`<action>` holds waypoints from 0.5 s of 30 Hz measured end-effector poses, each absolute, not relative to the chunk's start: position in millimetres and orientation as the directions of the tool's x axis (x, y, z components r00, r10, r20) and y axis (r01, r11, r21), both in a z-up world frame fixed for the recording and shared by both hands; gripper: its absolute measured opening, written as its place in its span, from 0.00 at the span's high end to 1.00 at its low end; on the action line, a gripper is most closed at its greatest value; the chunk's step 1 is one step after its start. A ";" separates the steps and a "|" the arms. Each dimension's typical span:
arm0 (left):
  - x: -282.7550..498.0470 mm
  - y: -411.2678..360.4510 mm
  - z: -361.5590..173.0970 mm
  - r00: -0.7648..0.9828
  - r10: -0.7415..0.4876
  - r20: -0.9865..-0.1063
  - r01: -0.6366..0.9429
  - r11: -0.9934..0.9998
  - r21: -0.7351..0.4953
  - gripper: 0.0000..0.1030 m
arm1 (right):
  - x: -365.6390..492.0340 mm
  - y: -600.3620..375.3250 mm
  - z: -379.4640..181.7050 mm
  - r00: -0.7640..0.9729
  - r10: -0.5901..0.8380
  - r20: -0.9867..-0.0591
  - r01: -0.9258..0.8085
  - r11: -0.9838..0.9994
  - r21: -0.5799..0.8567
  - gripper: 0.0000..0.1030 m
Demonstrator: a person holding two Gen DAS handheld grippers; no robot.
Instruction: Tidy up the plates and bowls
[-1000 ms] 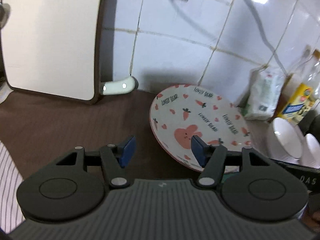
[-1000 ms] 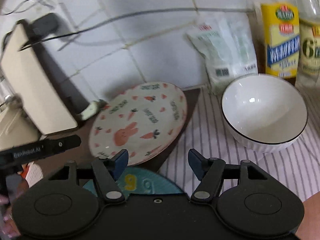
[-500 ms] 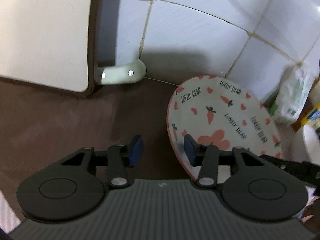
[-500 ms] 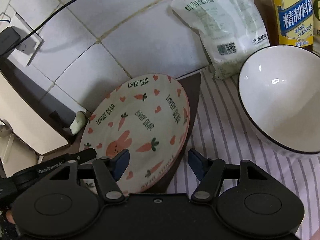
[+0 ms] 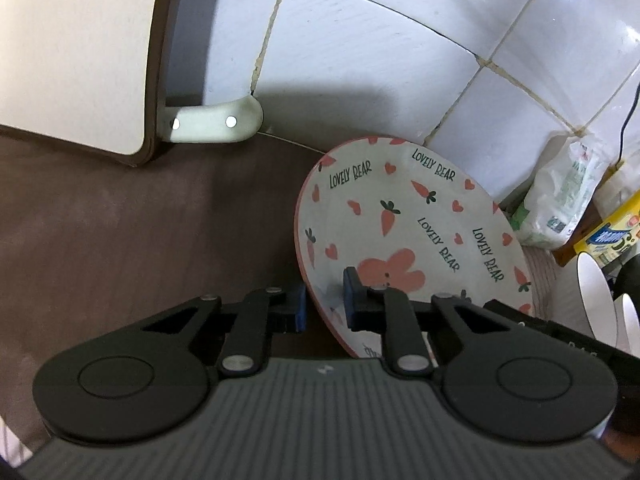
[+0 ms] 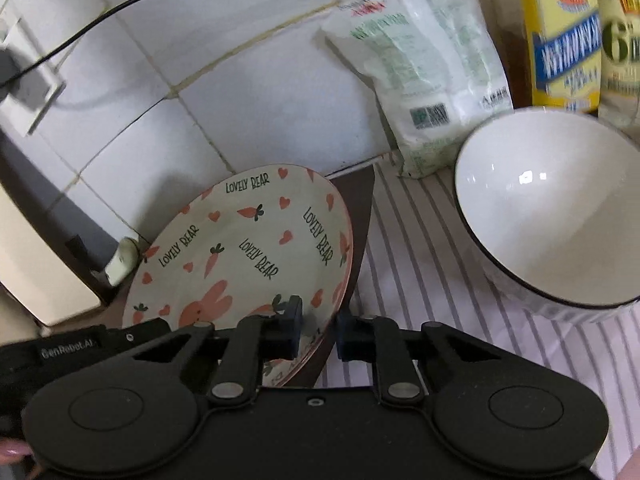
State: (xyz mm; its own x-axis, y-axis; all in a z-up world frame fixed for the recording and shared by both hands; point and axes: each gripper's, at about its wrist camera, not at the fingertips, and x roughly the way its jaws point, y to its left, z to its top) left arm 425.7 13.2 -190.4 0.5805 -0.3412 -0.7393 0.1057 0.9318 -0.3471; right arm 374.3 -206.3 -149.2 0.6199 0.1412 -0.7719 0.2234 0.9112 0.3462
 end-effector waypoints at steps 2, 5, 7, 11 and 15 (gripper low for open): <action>420.8 12.9 -181.7 0.595 -0.335 -0.731 0.130 0.937 -0.323 0.84 | 371.4 -203.7 -143.5 0.642 0.138 -0.755 0.198 0.921 0.336 0.80; 415.8 10.5 -171.7 0.587 -0.327 -0.741 0.146 0.943 -0.300 0.84 | 368.1 -205.3 -133.7 0.641 0.146 -0.754 0.190 0.921 0.340 0.80; 409.6 13.2 -166.1 0.574 -0.345 -0.743 0.150 0.936 -0.319 0.85 | 362.1 -209.8 -127.7 0.654 0.152 -0.741 0.188 0.916 0.354 0.80; 388.9 14.6 -148.6 0.579 -0.343 -0.739 0.161 0.937 -0.309 0.85 | 342.9 -211.3 -111.7 0.667 0.160 -0.728 0.176 0.915 0.363 0.80; 362.3 16.0 -125.9 0.597 -0.339 -0.727 0.180 0.940 -0.290 0.85 | 315.6 -213.5 -94.1 0.685 0.184 -0.705 0.154 0.909 0.388 0.79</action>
